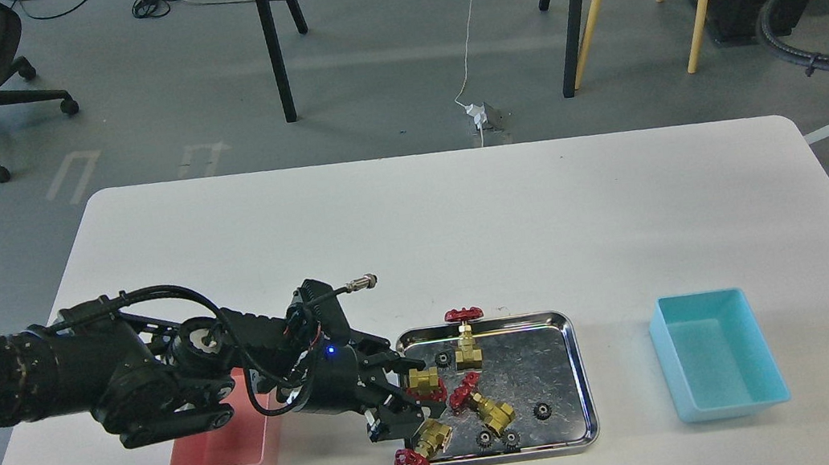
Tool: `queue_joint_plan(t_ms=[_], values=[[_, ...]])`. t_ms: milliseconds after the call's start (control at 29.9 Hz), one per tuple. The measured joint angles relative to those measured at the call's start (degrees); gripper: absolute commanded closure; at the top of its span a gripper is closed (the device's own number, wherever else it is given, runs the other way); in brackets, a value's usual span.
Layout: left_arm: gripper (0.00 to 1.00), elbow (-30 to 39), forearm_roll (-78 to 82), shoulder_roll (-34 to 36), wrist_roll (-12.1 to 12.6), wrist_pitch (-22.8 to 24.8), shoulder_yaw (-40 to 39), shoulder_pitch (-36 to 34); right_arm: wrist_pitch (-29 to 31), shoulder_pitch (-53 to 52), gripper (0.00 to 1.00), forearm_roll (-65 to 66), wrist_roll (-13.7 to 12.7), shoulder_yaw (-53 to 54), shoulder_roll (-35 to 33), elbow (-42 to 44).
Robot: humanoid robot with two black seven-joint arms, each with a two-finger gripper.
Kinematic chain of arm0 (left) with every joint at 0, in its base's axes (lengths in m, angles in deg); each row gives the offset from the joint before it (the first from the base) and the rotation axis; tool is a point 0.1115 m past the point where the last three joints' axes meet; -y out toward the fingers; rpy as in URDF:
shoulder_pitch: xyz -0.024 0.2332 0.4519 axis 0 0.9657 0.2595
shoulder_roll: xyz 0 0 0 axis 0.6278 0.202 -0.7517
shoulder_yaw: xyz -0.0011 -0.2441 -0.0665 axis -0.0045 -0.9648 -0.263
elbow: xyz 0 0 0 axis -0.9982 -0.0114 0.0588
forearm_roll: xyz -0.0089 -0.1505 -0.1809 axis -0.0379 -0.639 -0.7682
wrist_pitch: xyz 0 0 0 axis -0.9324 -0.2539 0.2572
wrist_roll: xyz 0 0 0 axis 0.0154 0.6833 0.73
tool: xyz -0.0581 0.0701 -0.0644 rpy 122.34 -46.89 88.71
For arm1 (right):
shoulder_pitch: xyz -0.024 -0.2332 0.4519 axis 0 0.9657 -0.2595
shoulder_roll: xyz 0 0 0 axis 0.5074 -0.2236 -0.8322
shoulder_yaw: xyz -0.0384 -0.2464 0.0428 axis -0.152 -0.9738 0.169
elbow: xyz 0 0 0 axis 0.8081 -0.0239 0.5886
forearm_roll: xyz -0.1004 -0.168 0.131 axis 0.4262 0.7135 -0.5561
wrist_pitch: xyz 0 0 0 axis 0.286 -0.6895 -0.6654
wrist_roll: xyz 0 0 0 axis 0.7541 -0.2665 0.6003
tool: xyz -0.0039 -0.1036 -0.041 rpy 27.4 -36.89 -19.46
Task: Place valve in pink box and gear in blue box
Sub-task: 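Lower the left gripper and grasp a red-handled brass valve on the tray, then lift the valve and carry it with the left gripper into the pink box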
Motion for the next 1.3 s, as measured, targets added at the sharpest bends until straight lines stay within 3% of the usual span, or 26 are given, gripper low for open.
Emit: queue_joint_plan(t_ms=[368,602,1036,1303], values=[[0.45,-0.2,0.1,0.4,0.0,-0.4,-0.5,-0.2,0.0,0.1,0.0,0.0,0.0,0.0,0.0,-0.1],[0.62,-0.1,0.1,0.5,0.0,-1.5,-0.4,-0.2,0.0,0.4,0.0,0.0,0.0,0.0,-0.1,-0.1],[0.79,0.1,0.2,0.8,0.0,-2.3,-0.3,-0.2,0.0,0.8,0.0,0.0,0.1,0.1,-0.1,0.0],[0.79,0.5,-0.1,2.3,0.0,-3.3,-1.1,-2.1,0.0,0.9,0.0,0.0,0.1,0.2,-0.1,0.0]])
